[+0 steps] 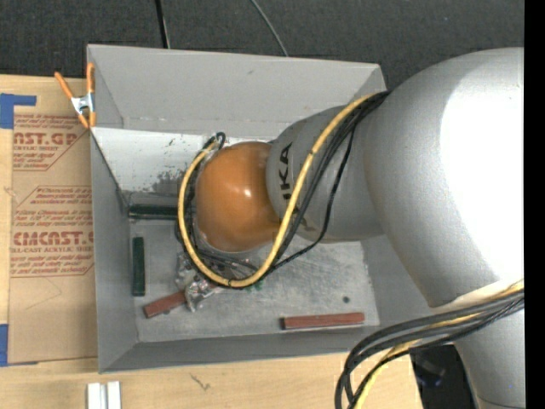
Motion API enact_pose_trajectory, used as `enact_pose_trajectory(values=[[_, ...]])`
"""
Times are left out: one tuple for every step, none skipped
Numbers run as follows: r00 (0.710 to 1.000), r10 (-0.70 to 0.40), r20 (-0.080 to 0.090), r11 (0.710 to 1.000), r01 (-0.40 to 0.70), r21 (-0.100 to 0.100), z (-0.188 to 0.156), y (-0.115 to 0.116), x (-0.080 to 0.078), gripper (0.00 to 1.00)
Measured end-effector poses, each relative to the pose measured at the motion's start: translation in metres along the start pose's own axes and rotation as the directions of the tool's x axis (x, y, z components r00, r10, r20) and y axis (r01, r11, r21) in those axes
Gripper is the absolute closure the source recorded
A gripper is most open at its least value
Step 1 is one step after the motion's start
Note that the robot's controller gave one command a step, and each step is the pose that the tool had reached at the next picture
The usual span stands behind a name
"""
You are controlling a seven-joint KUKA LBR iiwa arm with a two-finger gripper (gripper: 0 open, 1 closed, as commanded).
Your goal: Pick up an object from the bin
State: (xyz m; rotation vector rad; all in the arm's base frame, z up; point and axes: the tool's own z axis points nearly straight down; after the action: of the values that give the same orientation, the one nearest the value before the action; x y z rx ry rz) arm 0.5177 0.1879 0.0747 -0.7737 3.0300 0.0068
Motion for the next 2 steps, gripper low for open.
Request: enact_pose_trajectory(values=[[1.0,0.0,-0.006,1.0,0.0,0.0,-0.003,0.0,0.001,1.0],[1.0,-0.001,-0.022,1.0,0.001,-0.002,-0.022,0.001,0.005,1.0]])
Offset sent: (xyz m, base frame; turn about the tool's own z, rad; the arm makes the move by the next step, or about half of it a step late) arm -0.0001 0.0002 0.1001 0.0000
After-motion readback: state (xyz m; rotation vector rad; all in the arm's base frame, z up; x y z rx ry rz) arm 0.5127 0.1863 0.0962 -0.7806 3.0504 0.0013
